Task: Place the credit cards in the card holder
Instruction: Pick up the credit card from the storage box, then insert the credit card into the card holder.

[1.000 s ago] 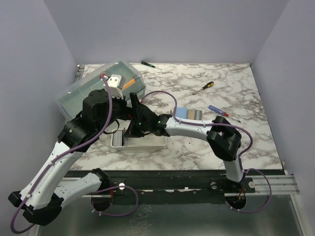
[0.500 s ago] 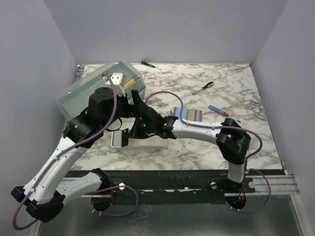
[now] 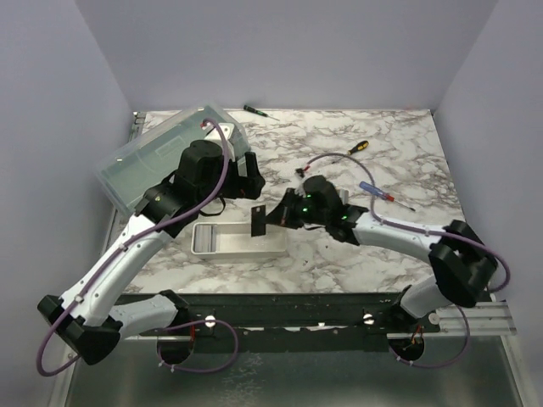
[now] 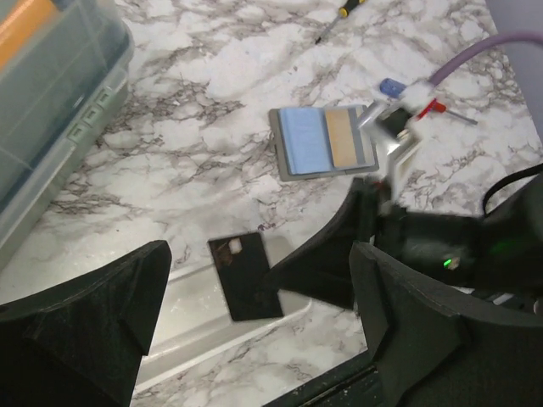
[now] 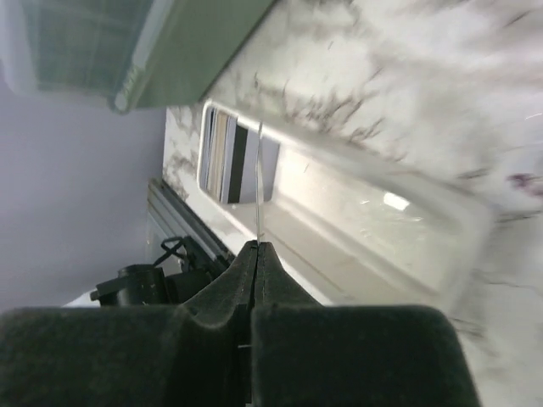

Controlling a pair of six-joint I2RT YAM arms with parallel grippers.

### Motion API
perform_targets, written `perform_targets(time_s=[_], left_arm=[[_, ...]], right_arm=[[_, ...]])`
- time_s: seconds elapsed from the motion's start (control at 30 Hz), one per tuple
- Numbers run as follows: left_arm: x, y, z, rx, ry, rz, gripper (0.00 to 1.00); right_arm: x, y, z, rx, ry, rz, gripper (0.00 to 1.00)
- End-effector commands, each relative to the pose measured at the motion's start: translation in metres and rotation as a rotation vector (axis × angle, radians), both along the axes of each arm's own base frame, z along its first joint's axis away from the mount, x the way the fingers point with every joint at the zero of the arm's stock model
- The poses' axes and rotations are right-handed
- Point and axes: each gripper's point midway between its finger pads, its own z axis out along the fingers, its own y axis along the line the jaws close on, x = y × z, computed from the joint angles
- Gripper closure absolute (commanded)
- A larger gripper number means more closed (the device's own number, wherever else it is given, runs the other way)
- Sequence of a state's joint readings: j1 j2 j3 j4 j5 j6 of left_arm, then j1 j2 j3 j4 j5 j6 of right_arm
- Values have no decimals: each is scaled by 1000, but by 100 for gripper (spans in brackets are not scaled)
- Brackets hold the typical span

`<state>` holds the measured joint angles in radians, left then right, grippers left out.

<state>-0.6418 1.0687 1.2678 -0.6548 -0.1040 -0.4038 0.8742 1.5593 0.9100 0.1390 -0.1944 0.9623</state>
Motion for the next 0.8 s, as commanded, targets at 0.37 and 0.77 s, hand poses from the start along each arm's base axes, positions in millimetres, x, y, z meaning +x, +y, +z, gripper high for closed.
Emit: perform_targets(time_s=[0.37, 0.77], left_arm=[[42, -119, -65, -533, 403, -421, 17], [62, -161, -97, -770, 474, -516, 26]], right_arm=[[60, -198, 54, 227, -206, 14, 100], [60, -200, 62, 345, -221, 108, 100]])
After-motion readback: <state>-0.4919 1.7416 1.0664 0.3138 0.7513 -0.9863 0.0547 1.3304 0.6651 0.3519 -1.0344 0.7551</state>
